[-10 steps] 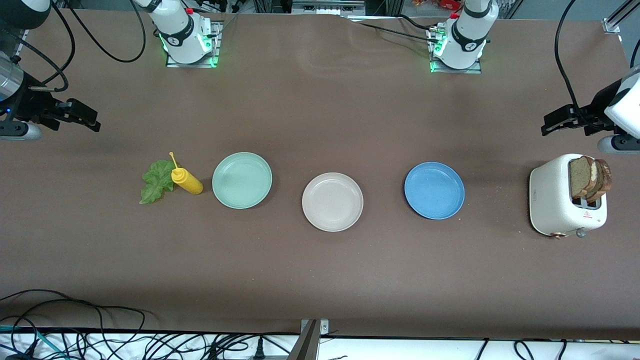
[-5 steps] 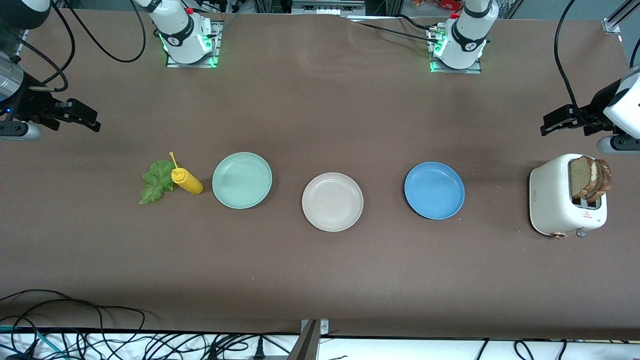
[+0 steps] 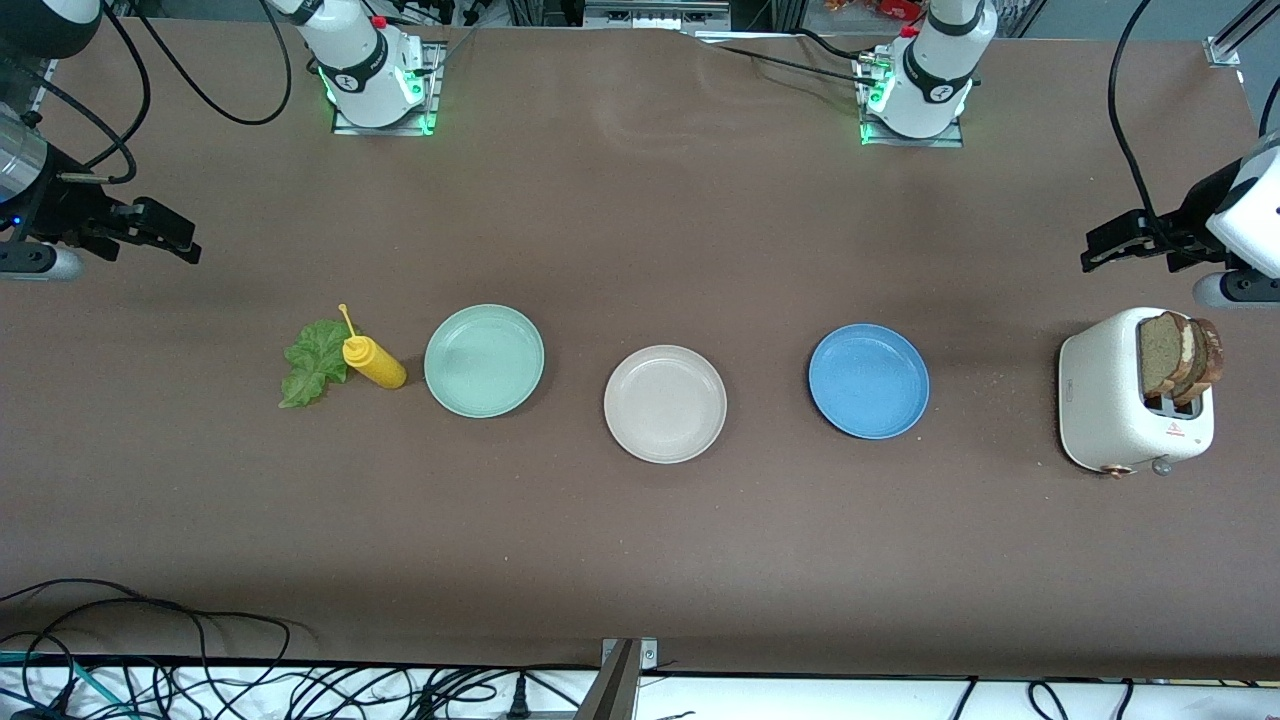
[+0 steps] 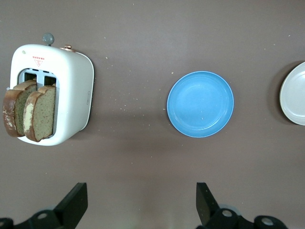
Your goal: Make sandwich on beige plate with both arms
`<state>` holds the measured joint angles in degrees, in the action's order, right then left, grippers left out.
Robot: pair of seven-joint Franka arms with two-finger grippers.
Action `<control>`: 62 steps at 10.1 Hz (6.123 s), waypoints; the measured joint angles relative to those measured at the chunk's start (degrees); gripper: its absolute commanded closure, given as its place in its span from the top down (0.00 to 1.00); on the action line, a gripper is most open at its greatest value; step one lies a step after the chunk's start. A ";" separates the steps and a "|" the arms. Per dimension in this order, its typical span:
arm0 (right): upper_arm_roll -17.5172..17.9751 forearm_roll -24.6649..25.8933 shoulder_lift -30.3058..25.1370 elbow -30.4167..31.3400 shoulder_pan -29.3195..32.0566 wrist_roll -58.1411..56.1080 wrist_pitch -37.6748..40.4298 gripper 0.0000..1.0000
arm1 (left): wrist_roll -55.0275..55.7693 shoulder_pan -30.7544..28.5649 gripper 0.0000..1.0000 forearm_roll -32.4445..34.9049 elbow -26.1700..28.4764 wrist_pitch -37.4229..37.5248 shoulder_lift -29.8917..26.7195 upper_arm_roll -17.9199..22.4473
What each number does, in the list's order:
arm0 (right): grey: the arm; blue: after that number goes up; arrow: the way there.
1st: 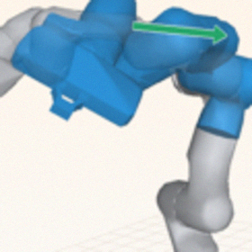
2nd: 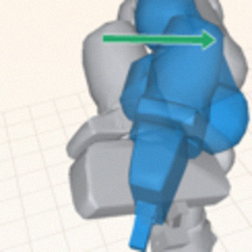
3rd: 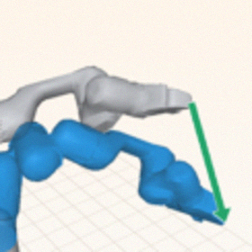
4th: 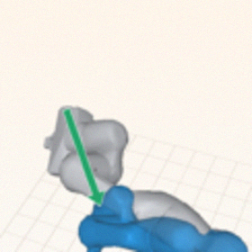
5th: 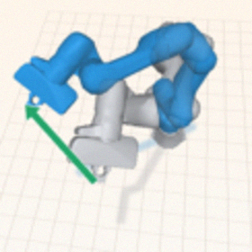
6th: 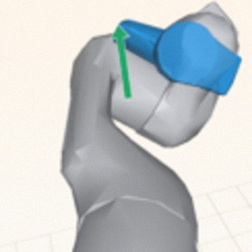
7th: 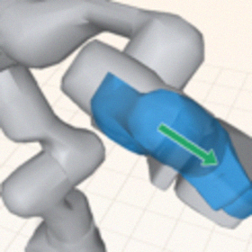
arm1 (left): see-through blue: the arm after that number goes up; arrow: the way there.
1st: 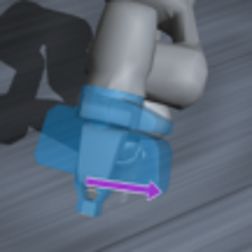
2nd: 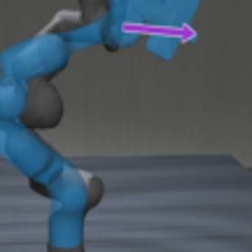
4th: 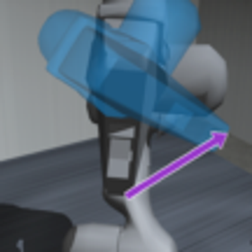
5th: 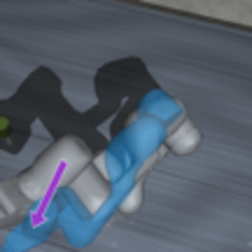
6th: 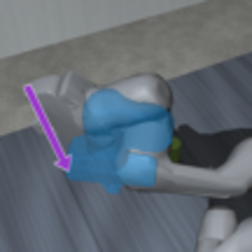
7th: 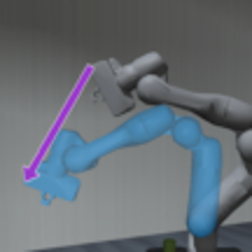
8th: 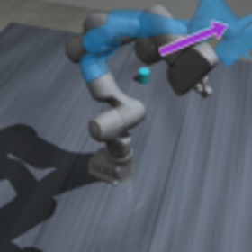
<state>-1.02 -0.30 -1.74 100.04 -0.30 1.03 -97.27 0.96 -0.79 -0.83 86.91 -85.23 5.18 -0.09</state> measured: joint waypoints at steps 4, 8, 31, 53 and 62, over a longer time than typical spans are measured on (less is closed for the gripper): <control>0.00 0.00 0.00 0.00 0.00 0.06 0.00 1.00 | 0.00 0.00 1.00 0.00 0.00 0.00 0.00 0.00; 0.00 0.00 0.00 0.00 0.00 0.09 0.00 1.00 | 0.00 0.00 1.00 0.00 0.00 0.00 0.00 -0.08; 0.00 0.00 0.00 0.00 0.00 0.14 0.00 1.00 | 0.00 -0.03 1.00 0.00 0.03 0.07 0.53 -0.08; 0.00 0.00 0.03 -0.02 0.01 0.33 0.24 1.00 | -19.40 -13.72 1.00 3.49 -1.32 -13.09 18.63 0.72; 0.01 0.00 0.03 -0.02 0.01 0.38 0.34 1.00 | -21.36 -15.57 1.00 3.52 4.77 -19.89 17.94 0.55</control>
<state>-1.00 -0.31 -1.71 100.02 -0.29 1.42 -96.94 -20.40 -16.36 2.69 91.68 -105.12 23.12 0.45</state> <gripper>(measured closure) 0.000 0.000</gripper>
